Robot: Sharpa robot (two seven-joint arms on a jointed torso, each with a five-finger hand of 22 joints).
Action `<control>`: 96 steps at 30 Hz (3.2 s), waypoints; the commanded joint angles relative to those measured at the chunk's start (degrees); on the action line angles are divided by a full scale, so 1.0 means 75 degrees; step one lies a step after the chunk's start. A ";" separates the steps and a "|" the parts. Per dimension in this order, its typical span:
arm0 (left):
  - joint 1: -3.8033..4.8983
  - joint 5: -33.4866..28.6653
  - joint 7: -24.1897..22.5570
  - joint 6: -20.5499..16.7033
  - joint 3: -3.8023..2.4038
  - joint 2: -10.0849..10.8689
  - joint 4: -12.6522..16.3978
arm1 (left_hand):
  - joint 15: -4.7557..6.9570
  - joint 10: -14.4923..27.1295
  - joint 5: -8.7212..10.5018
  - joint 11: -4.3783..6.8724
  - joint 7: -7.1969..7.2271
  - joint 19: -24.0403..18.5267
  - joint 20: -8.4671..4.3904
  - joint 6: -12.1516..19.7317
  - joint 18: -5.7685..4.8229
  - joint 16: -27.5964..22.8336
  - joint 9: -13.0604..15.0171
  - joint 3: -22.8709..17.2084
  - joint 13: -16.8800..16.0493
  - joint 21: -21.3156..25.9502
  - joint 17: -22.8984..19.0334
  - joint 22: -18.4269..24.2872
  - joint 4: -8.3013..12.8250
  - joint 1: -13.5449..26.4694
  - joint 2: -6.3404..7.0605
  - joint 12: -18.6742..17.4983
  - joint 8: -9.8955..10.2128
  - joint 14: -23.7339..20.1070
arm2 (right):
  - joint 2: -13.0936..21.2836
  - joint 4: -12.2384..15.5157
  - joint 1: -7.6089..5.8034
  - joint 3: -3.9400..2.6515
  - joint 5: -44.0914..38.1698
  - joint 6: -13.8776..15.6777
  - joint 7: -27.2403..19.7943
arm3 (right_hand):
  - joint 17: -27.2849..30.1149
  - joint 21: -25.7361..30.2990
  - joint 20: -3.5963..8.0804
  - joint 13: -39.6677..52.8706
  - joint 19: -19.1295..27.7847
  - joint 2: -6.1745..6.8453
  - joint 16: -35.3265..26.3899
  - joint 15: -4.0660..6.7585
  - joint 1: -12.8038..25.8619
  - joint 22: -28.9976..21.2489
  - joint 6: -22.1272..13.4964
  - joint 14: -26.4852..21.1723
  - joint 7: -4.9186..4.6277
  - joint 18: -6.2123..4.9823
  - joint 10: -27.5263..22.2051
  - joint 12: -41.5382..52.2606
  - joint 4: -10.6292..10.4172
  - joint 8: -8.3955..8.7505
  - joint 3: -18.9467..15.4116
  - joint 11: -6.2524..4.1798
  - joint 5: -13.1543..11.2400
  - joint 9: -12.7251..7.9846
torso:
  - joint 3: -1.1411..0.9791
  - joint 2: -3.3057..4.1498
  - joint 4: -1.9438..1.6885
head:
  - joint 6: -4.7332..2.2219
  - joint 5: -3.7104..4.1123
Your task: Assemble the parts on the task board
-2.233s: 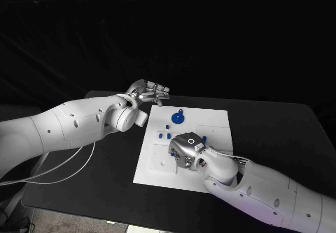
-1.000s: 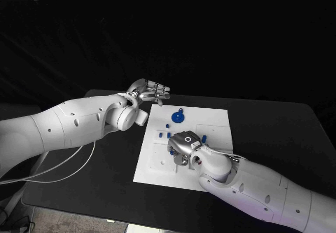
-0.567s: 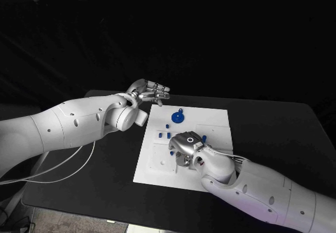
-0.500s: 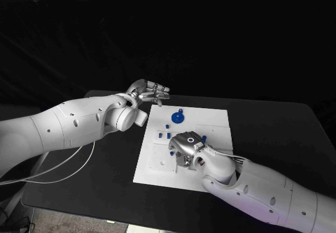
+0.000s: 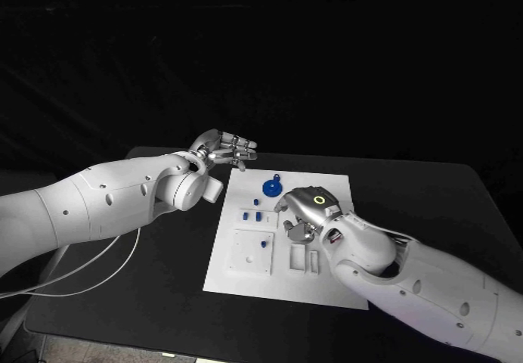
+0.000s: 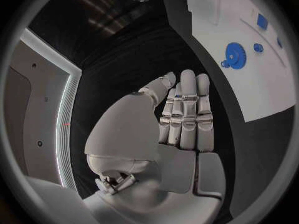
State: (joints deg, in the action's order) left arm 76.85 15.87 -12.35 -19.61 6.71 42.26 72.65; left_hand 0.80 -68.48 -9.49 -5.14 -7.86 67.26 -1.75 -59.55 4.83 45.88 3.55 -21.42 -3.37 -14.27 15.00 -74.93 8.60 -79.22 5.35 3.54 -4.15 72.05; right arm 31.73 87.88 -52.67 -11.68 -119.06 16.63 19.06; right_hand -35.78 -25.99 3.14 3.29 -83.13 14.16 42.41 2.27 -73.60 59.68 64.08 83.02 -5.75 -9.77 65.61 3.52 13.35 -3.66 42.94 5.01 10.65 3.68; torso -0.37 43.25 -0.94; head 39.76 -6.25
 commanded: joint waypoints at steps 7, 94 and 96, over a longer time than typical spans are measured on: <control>0.0010 -0.0036 -0.0088 0.0071 -0.0004 0.0097 0.0109 | -0.0032 0.0060 0.0002 0.0005 -0.0011 0.0063 0.0008 -0.0043 0.0155 -0.0044 0.0006 0.0040 0.0002 0.0028 0.0010 -0.0161 0.0003 0.0011 -0.0028 -0.0031 0.0035 0.0024 | 0.0801 0.0179 -0.0007 -0.0535 0.0647 -0.0693 0.0074 | 0.0088 0.0690 -0.0050 0.0013 -0.0373 -0.0089 0.0030 -0.0087 -0.0002 -0.0615 -0.0089 0.0028 0.0116 0.0110 -0.0092 -0.0025 -0.0655 0.0015 -0.1784 -0.0031 -0.0827 -0.0014 | -0.0005 -0.0016 0.0058 | -0.0062 0.0035; 0.0003 -0.0074 -0.0096 0.0168 -0.0001 -0.0216 -0.0296 | -0.0032 0.0063 -0.0009 0.0006 -0.0003 0.0072 0.0010 -0.0075 0.0158 -0.0052 0.0007 0.0037 0.0002 0.0050 0.0010 -0.0162 -0.0001 0.0019 -0.0042 -0.0030 0.0033 0.0024 | -0.0689 0.0406 0.0102 0.0328 0.0744 -0.0328 -0.0628 | -0.0136 0.0325 0.0338 0.0056 -0.0332 -0.0984 0.0165 0.0261 -0.0250 -0.0137 0.1161 0.0062 0.0185 0.0412 0.1942 -0.0008 -0.0231 -0.0003 -0.0586 -0.0550 -0.1051 0.0050 | 0.0060 -0.0039 0.0008 | 0.0077 -0.0329; 0.0002 -0.0077 -0.0096 0.0176 0.0000 -0.0238 -0.0307 | -0.0032 0.0063 -0.0009 0.0006 -0.0003 0.0072 0.0010 -0.0075 0.0158 -0.0052 0.0007 0.0037 0.0002 0.0050 0.0010 -0.0162 -0.0001 0.0019 -0.0042 -0.0030 0.0033 0.0024 | -0.0765 0.0359 0.0102 0.0431 0.0704 -0.0342 -0.0647 | -0.0136 0.0325 0.0338 0.0056 -0.0332 -0.0984 0.0165 0.0261 -0.0250 -0.0137 0.1161 0.0062 0.0185 0.0412 0.1942 -0.0008 -0.0231 -0.0003 -0.0586 -0.0550 -0.1051 0.0050 | 0.0058 -0.0036 0.0013 | 0.0076 -0.0343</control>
State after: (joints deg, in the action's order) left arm 76.82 15.76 -12.46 -19.21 6.73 40.71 70.34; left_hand 0.80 -68.49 -9.49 -5.12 -7.86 67.47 -1.54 -59.55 4.82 45.88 3.55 -21.43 -3.37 -14.28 15.01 -74.92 8.60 -79.22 5.35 3.54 -4.15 72.05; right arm 26.23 90.81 -51.93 -8.60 -112.38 14.54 15.59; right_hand -36.87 -23.87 5.21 3.50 -83.93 7.32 43.68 3.80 -75.66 58.61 72.42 83.53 -4.39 -5.76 76.00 3.31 11.63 -3.44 38.13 3.89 2.62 4.05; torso -0.01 43.01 -0.90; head 40.33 -8.59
